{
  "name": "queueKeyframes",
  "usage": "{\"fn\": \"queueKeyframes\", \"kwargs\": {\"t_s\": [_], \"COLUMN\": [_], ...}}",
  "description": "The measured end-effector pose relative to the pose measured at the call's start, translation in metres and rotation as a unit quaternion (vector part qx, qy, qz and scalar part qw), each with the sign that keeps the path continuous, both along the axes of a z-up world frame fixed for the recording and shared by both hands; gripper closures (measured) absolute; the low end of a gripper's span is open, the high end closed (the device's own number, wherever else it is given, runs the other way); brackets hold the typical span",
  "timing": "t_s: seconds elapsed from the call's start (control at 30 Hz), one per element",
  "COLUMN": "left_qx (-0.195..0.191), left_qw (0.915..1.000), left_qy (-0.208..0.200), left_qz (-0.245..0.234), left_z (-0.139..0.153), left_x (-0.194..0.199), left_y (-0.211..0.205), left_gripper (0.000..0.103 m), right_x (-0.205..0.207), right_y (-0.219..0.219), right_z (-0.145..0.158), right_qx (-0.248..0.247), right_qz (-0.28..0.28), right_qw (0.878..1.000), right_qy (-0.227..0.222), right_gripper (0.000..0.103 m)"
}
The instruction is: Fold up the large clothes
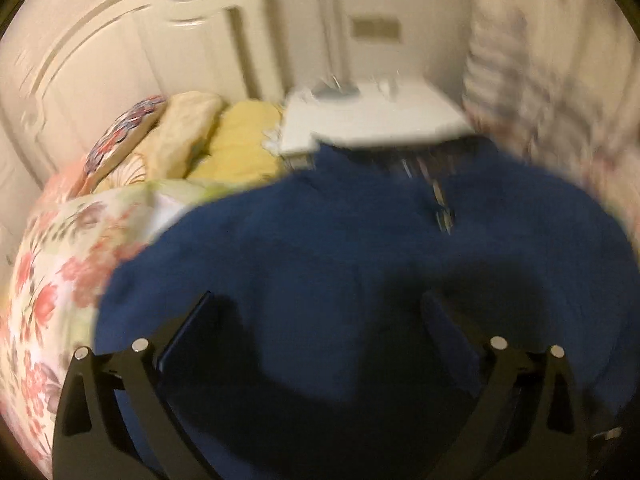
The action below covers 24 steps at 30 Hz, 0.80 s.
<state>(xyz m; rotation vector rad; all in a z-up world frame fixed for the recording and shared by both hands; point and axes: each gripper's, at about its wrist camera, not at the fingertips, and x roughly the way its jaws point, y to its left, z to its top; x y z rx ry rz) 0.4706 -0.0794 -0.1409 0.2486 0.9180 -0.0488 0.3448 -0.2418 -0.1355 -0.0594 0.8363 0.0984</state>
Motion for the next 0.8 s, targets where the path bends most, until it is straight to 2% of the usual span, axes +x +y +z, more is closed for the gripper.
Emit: {"fn": "queueKeyframes", "kwargs": {"t_s": [0.07,0.2,0.27,0.3,0.37,0.43,0.53,0.6,0.7,0.8], "left_qx": [0.011,-0.03,-0.039,-0.025,-0.003,0.004,0.029,0.012,-0.012,-0.018], "left_qw": [0.9997,0.9991,0.9988,0.9984,0.9976,0.9975,0.998,0.9991,0.9996,0.9995], "left_qy": [-0.022,-0.006,-0.03,-0.049,-0.06,-0.051,-0.026,0.004,0.015,0.016], "left_qz": [0.003,0.027,0.005,-0.013,-0.034,-0.048,-0.049,-0.041,-0.022,-0.021], "left_z": [-0.006,0.009,0.024,0.031,0.033,0.025,-0.001,-0.014,-0.015,-0.016], "left_x": [-0.005,-0.021,-0.056,-0.079,-0.111,-0.132,-0.14,-0.134,-0.127,-0.128], "left_y": [-0.004,0.006,0.001,-0.005,-0.014,-0.017,-0.014,-0.008,0.003,0.005], "left_gripper": [0.002,0.003,0.003,0.002,0.002,0.002,0.002,0.002,0.002,0.002], "right_x": [0.0,0.0,0.0,0.0,0.0,0.0,0.0,0.0,-0.001,-0.001], "right_y": [-0.001,-0.002,-0.003,-0.003,-0.003,-0.003,-0.003,-0.003,-0.002,-0.002], "right_z": [0.0,0.0,0.001,0.001,0.001,0.001,0.001,0.001,0.001,0.0], "right_qx": [0.002,0.005,0.008,0.01,0.013,0.012,0.01,0.008,0.005,0.004], "right_qz": [0.0,-0.001,0.0,0.0,-0.001,-0.001,-0.001,-0.003,-0.005,-0.005], "right_qw": [1.0,1.0,1.0,1.0,1.0,1.0,1.0,1.0,1.0,1.0], "right_qy": [-0.001,0.001,0.001,0.001,0.001,0.001,0.001,0.0,-0.002,-0.003], "right_gripper": [0.021,0.021,0.021,0.021,0.021,0.021,0.021,0.02,0.02,0.019]}}
